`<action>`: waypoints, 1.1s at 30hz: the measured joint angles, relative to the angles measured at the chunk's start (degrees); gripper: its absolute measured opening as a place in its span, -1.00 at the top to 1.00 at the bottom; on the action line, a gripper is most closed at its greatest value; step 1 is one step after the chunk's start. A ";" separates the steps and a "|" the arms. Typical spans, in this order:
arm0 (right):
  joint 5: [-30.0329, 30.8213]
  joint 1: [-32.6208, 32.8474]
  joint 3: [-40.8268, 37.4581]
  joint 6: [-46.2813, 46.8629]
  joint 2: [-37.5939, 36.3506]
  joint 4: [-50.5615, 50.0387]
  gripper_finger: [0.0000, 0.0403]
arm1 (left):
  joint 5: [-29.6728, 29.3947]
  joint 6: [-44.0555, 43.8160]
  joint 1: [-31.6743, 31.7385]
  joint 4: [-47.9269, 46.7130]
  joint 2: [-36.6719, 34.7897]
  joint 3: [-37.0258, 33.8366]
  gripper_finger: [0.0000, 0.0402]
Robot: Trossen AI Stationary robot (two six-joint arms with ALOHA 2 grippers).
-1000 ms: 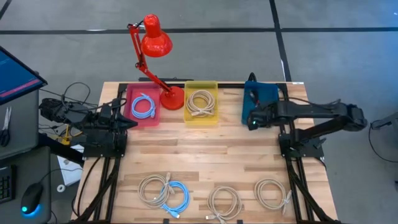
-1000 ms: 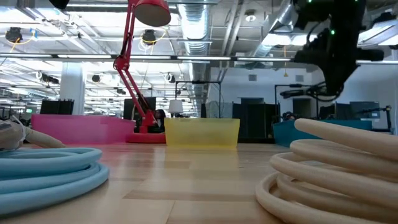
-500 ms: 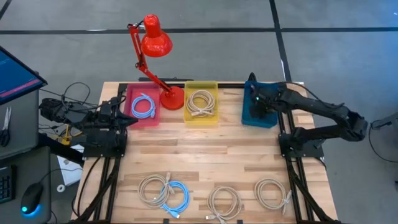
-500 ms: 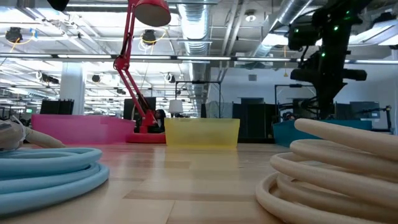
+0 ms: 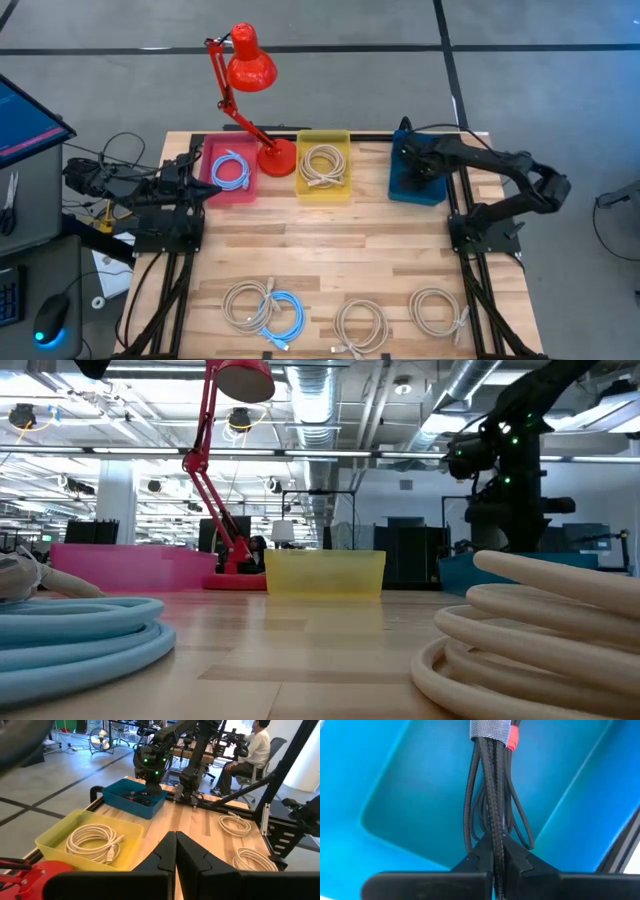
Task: Sort HDMI cables
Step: Put the black HDMI cable into the blue bin, then put the light brown HDMI cable into the yellow bin
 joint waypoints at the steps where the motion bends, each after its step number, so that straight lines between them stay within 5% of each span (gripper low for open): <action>1: 0.00 0.00 0.00 0.02 0.60 0.56 0.94 | -0.01 -0.01 0.00 -0.01 0.00 0.00 0.97; 12: -1.03 0.13 0.46 -0.95 2.25 0.65 0.68 | -0.01 -0.25 0.00 0.01 0.00 0.00 0.97; 25: -15.95 0.15 12.55 -4.55 -5.36 -8.68 0.67 | -0.01 -0.24 0.00 0.01 0.00 0.00 0.97; 33: -23.95 0.15 13.25 -5.22 -8.42 -9.28 0.67 | -0.01 -0.23 -0.02 0.01 0.00 0.00 0.97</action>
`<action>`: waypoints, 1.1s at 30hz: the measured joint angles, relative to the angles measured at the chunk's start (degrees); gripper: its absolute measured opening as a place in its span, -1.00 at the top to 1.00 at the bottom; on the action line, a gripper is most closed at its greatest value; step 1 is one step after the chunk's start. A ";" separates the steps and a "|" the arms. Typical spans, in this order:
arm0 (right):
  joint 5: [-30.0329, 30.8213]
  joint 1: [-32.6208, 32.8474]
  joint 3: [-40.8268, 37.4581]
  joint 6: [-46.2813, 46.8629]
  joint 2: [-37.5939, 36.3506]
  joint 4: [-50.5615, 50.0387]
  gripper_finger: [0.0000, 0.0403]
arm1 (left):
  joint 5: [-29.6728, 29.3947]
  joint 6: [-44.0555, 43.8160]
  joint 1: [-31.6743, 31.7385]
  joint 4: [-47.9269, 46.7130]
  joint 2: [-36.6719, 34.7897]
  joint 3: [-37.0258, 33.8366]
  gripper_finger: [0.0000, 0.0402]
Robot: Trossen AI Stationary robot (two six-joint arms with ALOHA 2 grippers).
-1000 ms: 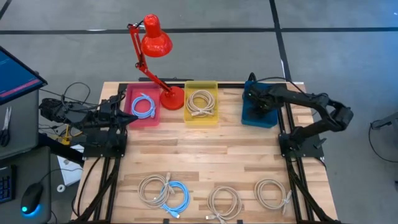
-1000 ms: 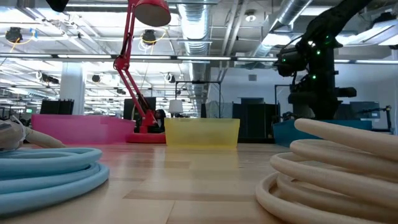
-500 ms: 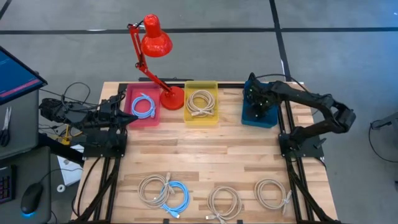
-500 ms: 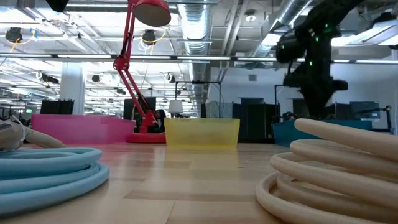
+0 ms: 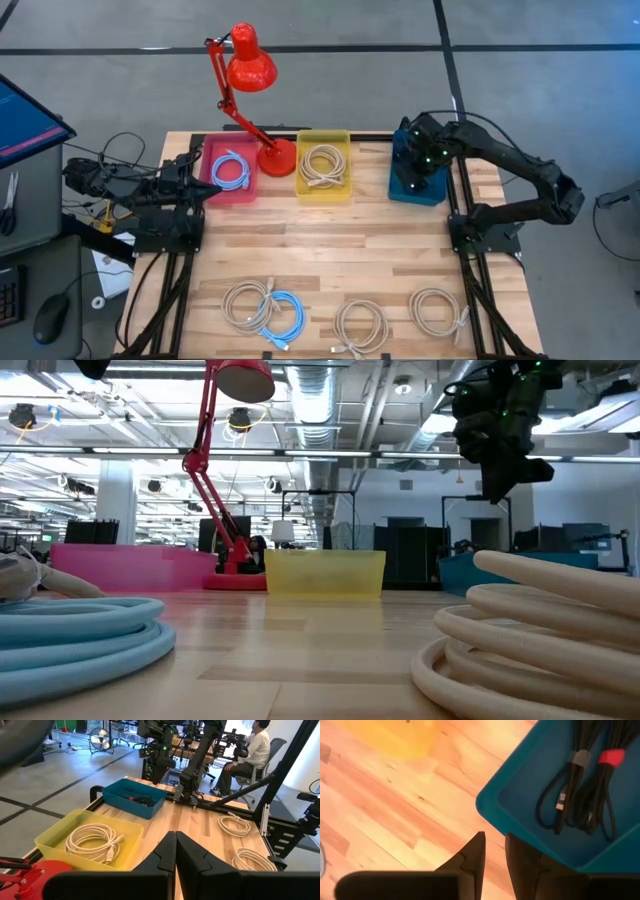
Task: Sort HDMI cables
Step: Put the light brown HDMI cable into the yellow bin
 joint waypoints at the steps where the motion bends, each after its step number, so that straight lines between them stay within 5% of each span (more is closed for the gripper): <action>1: 0.00 0.00 0.00 -0.43 0.00 0.06 0.67 | 0.00 0.00 0.02 0.00 0.00 0.00 0.97; 9: -8.04 3.87 0.00 -2.14 -0.24 -5.68 0.70 | 0.00 0.00 0.02 0.00 0.00 0.00 0.97; 18: -10.55 19.70 0.00 -4.04 -0.74 -26.30 0.70 | 0.00 0.33 0.02 0.00 0.00 0.00 0.97; 25: -17.44 35.08 1.47 6.72 -1.41 -25.94 0.70 | 0.01 0.42 0.00 0.00 0.00 0.00 0.97; 33: -15.76 52.51 3.87 25.91 -1.36 -22.88 0.70 | 0.00 0.42 0.02 0.00 0.00 0.00 0.97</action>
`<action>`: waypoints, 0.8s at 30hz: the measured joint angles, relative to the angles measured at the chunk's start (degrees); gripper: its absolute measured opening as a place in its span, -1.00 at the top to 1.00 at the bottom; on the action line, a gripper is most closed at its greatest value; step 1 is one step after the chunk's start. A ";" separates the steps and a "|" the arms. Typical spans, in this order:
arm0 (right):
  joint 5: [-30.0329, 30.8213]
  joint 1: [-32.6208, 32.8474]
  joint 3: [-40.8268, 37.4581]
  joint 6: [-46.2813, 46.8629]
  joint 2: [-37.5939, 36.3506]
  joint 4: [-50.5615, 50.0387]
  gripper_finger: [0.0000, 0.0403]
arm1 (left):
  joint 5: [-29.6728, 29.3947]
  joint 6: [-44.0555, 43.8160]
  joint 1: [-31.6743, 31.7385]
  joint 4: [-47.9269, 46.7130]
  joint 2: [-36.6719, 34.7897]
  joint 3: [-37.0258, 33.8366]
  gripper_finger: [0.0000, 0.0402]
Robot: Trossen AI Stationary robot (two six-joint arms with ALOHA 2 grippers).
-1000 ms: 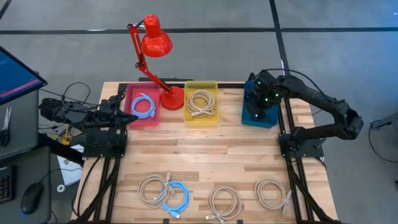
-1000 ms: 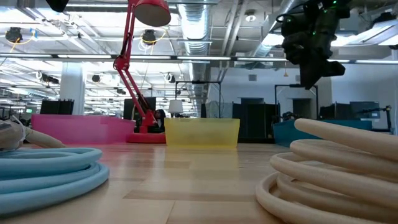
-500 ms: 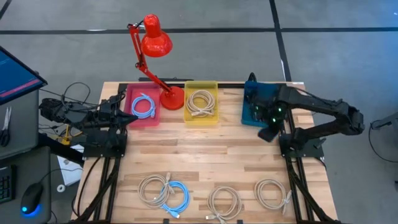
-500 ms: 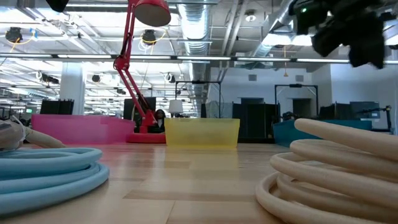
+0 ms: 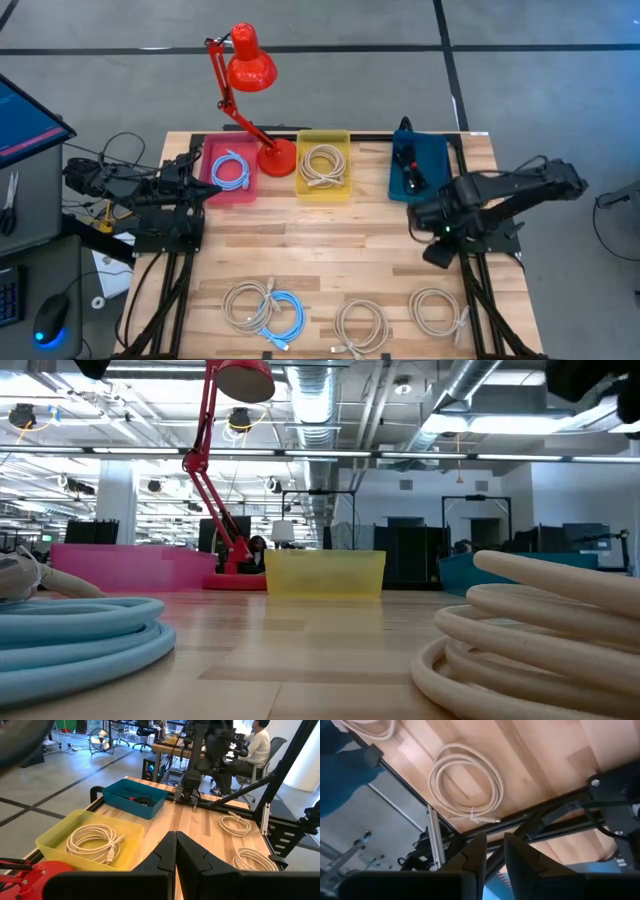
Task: Sort HDMI cables
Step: Put the light brown HDMI cable into the yellow bin
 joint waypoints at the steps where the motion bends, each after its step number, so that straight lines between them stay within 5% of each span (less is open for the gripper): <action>1: 1.05 2.16 0.00 1.78 0.02 1.03 0.70 | 0.00 0.00 -0.02 0.00 0.00 0.00 0.97; 11: 15.05 19.04 -0.09 24.46 0.02 7.11 0.69 | 0.00 0.00 -0.01 0.00 0.02 0.00 0.97; 24: 14.89 29.83 -5.45 35.91 4.36 20.43 0.69 | 0.02 0.00 0.00 -0.02 0.00 0.00 0.97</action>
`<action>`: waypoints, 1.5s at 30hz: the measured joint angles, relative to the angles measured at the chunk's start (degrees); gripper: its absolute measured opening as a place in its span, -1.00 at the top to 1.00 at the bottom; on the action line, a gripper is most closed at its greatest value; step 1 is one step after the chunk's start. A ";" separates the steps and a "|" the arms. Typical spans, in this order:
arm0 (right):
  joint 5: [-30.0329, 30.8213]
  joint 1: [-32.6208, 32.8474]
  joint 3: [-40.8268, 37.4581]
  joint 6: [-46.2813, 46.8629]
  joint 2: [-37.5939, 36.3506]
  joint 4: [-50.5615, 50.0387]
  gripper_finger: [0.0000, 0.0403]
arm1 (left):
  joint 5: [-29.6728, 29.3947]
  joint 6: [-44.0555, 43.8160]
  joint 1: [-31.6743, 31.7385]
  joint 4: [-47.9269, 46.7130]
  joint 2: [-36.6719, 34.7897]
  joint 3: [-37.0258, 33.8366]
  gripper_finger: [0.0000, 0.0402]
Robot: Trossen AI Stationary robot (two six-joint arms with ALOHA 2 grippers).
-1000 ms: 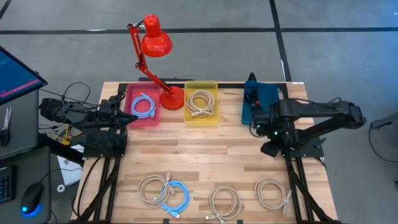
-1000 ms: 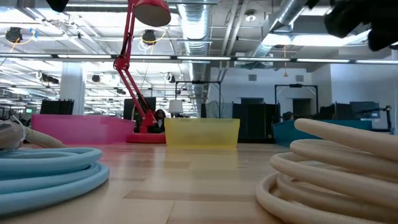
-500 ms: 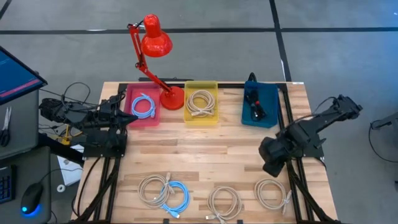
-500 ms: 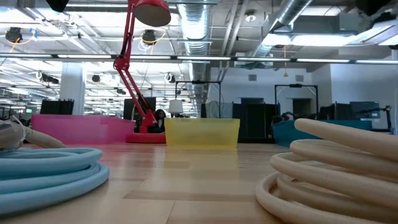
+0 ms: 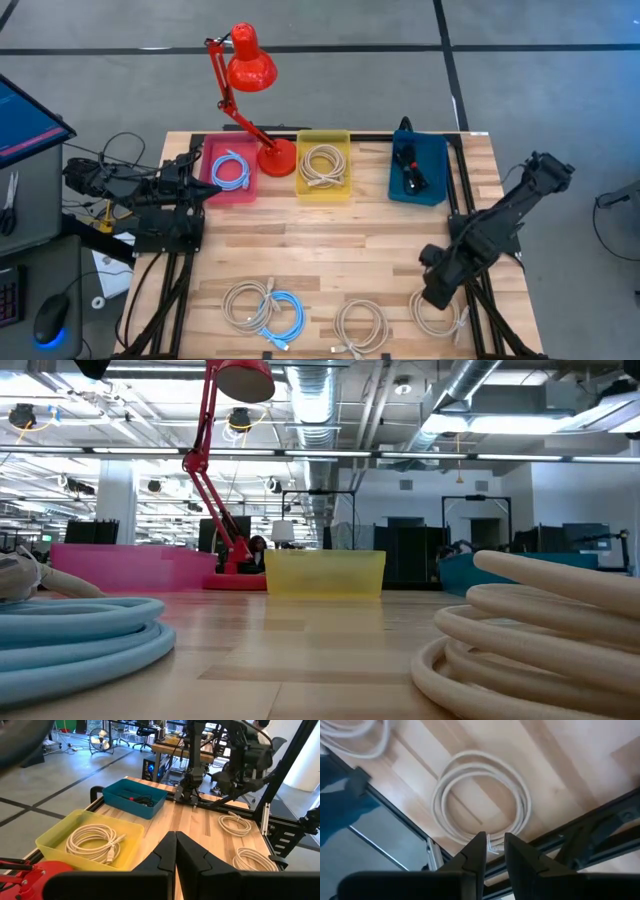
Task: Sort HDMI cables
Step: Put the light brown HDMI cable into the yellow bin
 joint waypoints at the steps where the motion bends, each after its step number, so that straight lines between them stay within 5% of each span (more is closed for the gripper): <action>1: -0.74 0.47 -0.44 0.06 0.74 0.90 0.69 | -0.01 0.00 -0.01 0.00 0.01 0.00 0.97; 17: -3.93 2.38 -1.46 -3.12 15.57 5.54 0.65 | 0.00 0.00 -0.01 0.00 0.00 0.00 0.97; 27: -3.67 2.42 -1.46 -6.21 22.15 7.79 -0.05 | 0.00 0.00 0.01 0.00 0.00 0.00 0.97; 32: -0.92 2.46 -1.46 -6.61 26.63 7.15 -0.18 | 0.00 0.00 0.00 0.00 0.00 0.00 0.97; 39: -0.99 2.40 -1.03 -8.20 33.24 7.15 -0.01 | 0.00 -0.08 0.00 0.00 0.00 0.00 0.97; 45: -0.13 2.40 -0.92 -8.23 33.77 8.12 0.49 | 0.00 -0.41 0.01 0.02 0.02 0.00 0.97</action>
